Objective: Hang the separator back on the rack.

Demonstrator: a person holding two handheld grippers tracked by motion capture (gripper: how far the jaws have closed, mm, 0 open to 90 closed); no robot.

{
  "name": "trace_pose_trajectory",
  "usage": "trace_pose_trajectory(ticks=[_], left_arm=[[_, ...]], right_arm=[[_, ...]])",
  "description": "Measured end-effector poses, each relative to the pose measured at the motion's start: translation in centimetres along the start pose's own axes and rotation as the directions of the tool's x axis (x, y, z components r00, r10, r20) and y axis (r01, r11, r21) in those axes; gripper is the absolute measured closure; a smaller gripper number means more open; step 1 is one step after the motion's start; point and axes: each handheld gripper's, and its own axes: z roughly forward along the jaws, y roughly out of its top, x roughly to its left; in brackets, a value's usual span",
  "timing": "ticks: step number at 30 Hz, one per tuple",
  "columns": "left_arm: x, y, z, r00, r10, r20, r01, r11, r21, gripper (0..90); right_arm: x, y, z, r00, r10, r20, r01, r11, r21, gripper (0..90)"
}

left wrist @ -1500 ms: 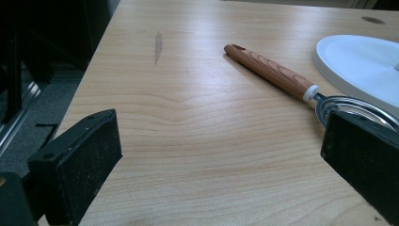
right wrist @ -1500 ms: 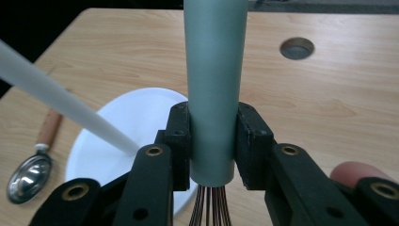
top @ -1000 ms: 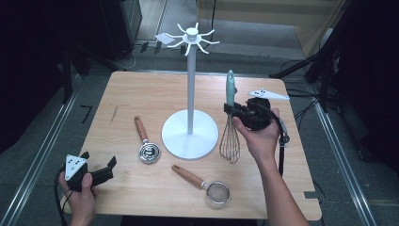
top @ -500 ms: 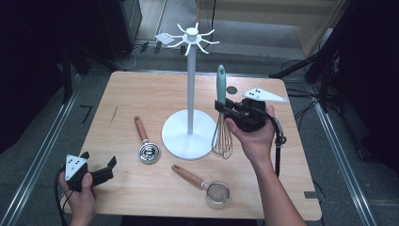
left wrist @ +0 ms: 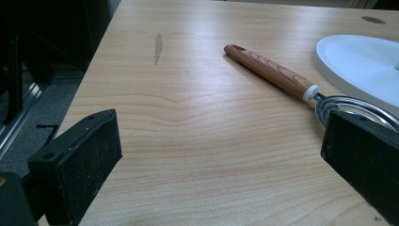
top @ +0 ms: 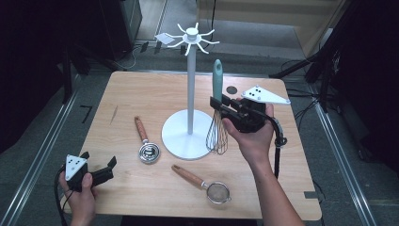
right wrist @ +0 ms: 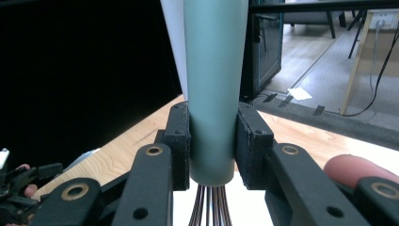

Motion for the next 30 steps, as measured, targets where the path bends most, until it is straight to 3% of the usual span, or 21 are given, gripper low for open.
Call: trace_pose_trajectory(ticks=[19, 30], left_arm=[[0.0, 0.0, 0.0, 1.0, -0.002, -0.001, 0.002, 1.0, 0.002, 0.0], [0.0, 0.0, 0.0, 1.0, -0.004, -0.001, 0.004, 1.0, 0.002, 0.0]], right_arm=[[1.4, 1.6, -1.3, 0.9977, -0.058, -0.035, 0.054, 0.993, -0.107, 71.2], [2.3, 2.1, -1.6, 0.9938, -0.09, -0.064, 0.082, 0.989, -0.122, 71.2]])
